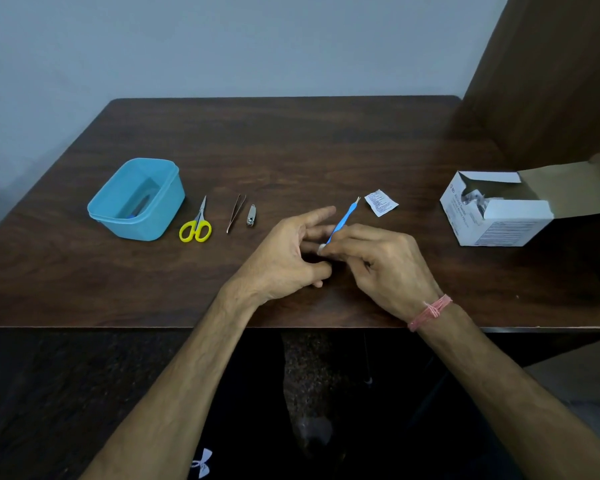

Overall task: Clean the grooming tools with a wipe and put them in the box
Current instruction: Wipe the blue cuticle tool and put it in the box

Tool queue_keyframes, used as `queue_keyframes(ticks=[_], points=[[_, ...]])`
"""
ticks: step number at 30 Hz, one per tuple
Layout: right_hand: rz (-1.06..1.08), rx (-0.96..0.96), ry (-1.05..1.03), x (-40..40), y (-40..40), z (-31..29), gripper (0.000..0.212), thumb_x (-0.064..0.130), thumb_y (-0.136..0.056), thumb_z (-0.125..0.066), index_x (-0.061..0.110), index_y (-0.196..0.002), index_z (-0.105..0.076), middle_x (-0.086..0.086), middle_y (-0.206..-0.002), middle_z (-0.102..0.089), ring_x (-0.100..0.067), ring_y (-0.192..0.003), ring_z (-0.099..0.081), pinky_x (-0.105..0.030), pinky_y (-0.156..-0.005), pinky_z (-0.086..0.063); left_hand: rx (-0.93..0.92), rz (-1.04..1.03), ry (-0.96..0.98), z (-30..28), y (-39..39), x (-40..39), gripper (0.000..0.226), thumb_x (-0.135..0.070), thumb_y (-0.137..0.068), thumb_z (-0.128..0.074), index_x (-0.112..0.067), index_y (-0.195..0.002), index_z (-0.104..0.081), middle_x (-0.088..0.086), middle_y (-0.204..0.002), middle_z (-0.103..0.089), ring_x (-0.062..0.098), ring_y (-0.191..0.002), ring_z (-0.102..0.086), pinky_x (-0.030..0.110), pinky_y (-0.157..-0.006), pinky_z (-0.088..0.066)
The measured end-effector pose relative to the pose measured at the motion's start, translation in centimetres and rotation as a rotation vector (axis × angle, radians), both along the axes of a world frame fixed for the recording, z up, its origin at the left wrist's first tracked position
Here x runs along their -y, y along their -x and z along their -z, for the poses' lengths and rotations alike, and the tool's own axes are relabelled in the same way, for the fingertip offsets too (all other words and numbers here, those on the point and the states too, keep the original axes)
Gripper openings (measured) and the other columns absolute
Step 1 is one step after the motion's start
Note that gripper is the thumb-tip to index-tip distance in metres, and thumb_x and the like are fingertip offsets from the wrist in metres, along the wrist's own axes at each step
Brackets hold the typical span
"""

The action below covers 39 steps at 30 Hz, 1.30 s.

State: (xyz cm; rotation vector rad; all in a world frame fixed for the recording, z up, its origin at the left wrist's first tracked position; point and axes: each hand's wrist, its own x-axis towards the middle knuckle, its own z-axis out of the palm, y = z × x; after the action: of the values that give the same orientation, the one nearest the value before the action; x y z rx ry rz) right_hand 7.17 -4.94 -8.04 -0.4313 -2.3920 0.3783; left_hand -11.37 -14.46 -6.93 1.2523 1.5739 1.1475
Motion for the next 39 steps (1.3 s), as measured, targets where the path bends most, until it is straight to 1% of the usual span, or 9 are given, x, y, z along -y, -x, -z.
queue_keyframes(ticks=[6,10,13,18,23,26,32,36,39], points=[[-0.018,0.016,-0.04,0.0,0.1,0.1,0.032,0.013,-0.103,-0.058,0.026,-0.115,-0.085,0.014,-0.117,-0.077,-0.013,-0.106,-0.076,-0.042,-0.077,-0.064,-0.002,-0.019,-0.001,-0.2,-0.2,0.0,0.095,0.023,-0.084,-0.069,-0.014,-0.168,-0.045,-0.006,-0.142,-0.075,0.011,-0.104,-0.08,0.03,-0.065,-0.064],[0.069,-0.01,-0.032,-0.1,0.3,0.0,0.032,0.012,-0.102,-0.058,0.025,-0.113,-0.085,0.013,-0.116,-0.076,-0.015,-0.099,-0.076,-0.042,-0.074,-0.064,0.0,-0.006,-0.016,-0.5,-0.3,0.2,0.082,0.021,-0.087,-0.066,-0.02,-0.159,-0.057,-0.006,-0.139,-0.077,0.013,-0.115,-0.081,0.026,-0.061,-0.062],[0.099,-0.039,-0.018,-0.1,0.2,-0.2,0.033,0.015,-0.101,-0.054,0.024,-0.111,-0.085,0.013,-0.115,-0.077,-0.013,-0.097,-0.076,-0.041,-0.075,-0.064,-0.011,-0.008,-0.023,-0.7,-0.3,0.4,0.074,0.017,-0.09,-0.064,-0.025,-0.151,-0.064,-0.007,-0.132,-0.08,0.012,-0.113,-0.081,0.028,-0.06,-0.062],[0.036,-0.007,-0.037,0.1,0.1,0.0,0.032,0.013,-0.102,-0.059,0.026,-0.114,-0.085,0.014,-0.118,-0.077,-0.013,-0.1,-0.077,-0.042,-0.074,-0.064,-0.011,-0.01,-0.036,-0.4,-0.2,0.4,0.07,0.017,-0.095,-0.059,-0.019,-0.155,-0.062,-0.007,-0.131,-0.08,0.006,-0.096,-0.079,0.028,-0.058,-0.062],[0.14,-0.066,-0.035,-0.4,0.3,-0.1,0.035,0.008,-0.097,-0.06,0.027,-0.111,-0.085,0.015,-0.115,-0.077,-0.011,-0.099,-0.076,-0.04,-0.076,-0.064,0.026,0.004,-0.047,-0.4,0.0,0.3,0.065,0.014,-0.104,-0.059,-0.016,-0.161,-0.055,-0.007,-0.141,-0.076,0.015,-0.116,-0.081,0.023,-0.048,-0.058],[0.213,-0.101,0.016,-0.9,0.3,0.1,0.036,0.001,-0.098,-0.065,0.026,-0.111,-0.086,0.015,-0.113,-0.079,-0.009,-0.098,-0.077,-0.04,-0.078,-0.064,0.05,0.009,-0.052,-0.5,0.1,0.3,0.061,0.01,-0.106,-0.063,-0.015,-0.161,-0.054,-0.007,-0.145,-0.074,0.016,-0.116,-0.081,0.023,-0.045,-0.057],[0.074,-0.051,-0.032,-0.1,0.3,-0.2,0.03,0.007,-0.098,-0.067,0.025,-0.112,-0.087,0.014,-0.116,-0.079,-0.014,-0.103,-0.078,-0.042,-0.081,-0.065,0.082,0.037,-0.046,-0.6,0.2,0.2,0.056,0.006,-0.109,-0.06,-0.018,-0.16,-0.057,-0.006,-0.138,-0.079,0.017,-0.118,-0.08,0.022,-0.044,-0.055],[0.184,-0.116,-0.043,-0.4,0.3,-0.1,0.032,0.007,-0.098,-0.064,0.026,-0.111,-0.087,0.014,-0.112,-0.08,-0.014,-0.1,-0.077,-0.041,-0.081,-0.064,0.091,0.053,-0.06,-0.8,0.0,0.3,0.048,0.001,-0.115,-0.053,-0.029,-0.15,-0.064,-0.009,-0.136,-0.079,0.017,-0.116,-0.081,0.023,-0.043,-0.055],[0.332,-0.233,0.054,-1.2,0.3,0.0,0.028,0.002,-0.098,-0.074,0.023,-0.11,-0.088,0.011,-0.109,-0.082,-0.013,-0.099,-0.079,-0.041,-0.083,-0.064,0.094,0.064,-0.05,-0.8,-0.1,0.4,0.048,0.001,-0.115,-0.053,-0.032,-0.147,-0.065,-0.013,-0.139,-0.077,0.018,-0.115,-0.081,0.023,-0.043,-0.055]])
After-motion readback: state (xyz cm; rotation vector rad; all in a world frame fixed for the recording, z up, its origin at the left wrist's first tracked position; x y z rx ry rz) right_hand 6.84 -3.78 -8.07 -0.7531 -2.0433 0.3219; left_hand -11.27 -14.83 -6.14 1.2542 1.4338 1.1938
